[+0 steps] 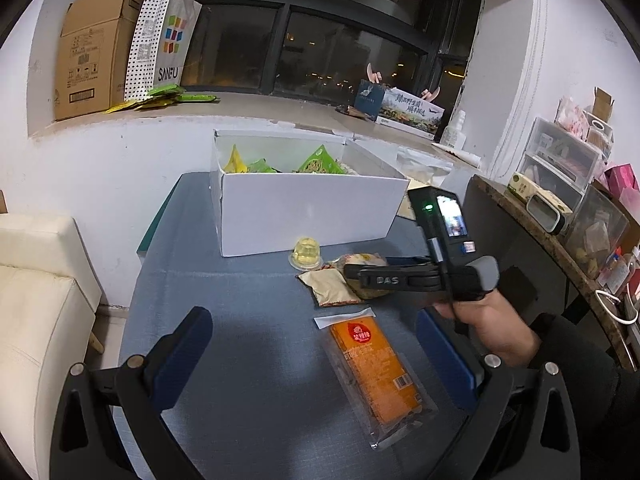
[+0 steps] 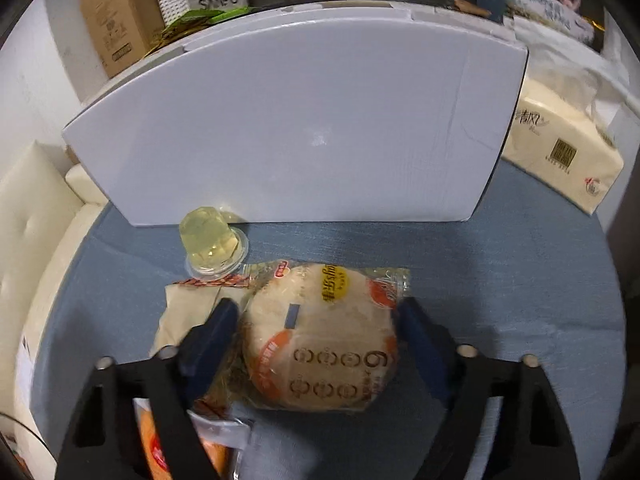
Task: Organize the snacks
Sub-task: 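Grasp the round bread bag with the right gripper while the left grasps a jelly cup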
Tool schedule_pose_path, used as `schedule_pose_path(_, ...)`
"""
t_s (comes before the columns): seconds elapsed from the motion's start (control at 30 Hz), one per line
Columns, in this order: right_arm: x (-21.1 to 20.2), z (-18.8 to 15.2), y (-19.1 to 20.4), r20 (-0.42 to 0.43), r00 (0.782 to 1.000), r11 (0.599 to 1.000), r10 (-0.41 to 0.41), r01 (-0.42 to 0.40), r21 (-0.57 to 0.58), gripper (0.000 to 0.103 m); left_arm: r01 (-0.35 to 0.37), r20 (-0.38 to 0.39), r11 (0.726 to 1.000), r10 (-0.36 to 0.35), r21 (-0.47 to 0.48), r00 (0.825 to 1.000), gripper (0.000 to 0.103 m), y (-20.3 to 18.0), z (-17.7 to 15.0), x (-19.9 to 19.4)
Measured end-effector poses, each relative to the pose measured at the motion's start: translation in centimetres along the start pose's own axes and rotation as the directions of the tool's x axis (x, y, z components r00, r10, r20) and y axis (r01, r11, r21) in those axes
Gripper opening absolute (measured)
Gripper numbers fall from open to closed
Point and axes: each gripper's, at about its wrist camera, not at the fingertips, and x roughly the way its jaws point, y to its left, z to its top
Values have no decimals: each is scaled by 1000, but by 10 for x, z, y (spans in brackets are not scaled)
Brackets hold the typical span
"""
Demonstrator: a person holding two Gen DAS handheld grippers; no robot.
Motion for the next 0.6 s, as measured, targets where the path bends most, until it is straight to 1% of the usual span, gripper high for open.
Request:
schedule_pose_path(0.07,-4,-2,-3,0,1000,1000,19,-19,5,79,2,-8,1000,-2,3,1000,103,-1,1,4)
schedule_pose_path(0.13,-12,-7,-6,12,1000,1000,22,-22,-6,78,-2,-20,1000,2,11,1000,103,-3,2,12)
schedule_pose_path(0.27,-40,-17,-11,73,996,999,42,-41,-6,78,7,-49,1000,-6,7,999,103,-7,11,37)
schedule_pose_path(0.37,-73,-26,-20,140,989,998,57,-58,6,78,8,-79,1000,-8,1,997,103,-14,23,69)
schedule_pose_path(0.43,-98,-37,-24,181,983,999,40,-41,2,79,14,-103,1000,-15,-16,995,103,-17,32,97)
schedule_pose_path(0.5,-114,-44,-34,209,977,999,40,-45,20,79,-3,-124,1000,1,-12,992,103,-20,40,126)
schedule_pose_path(0.57,-126,-45,-43,230,972,997,42,-54,46,79,-57,-140,998,57,7,989,102,-22,45,153)
schedule_pose_path(0.6,-133,-50,-48,241,970,997,32,-49,63,79,-71,-152,997,73,19,986,102,-22,47,169)
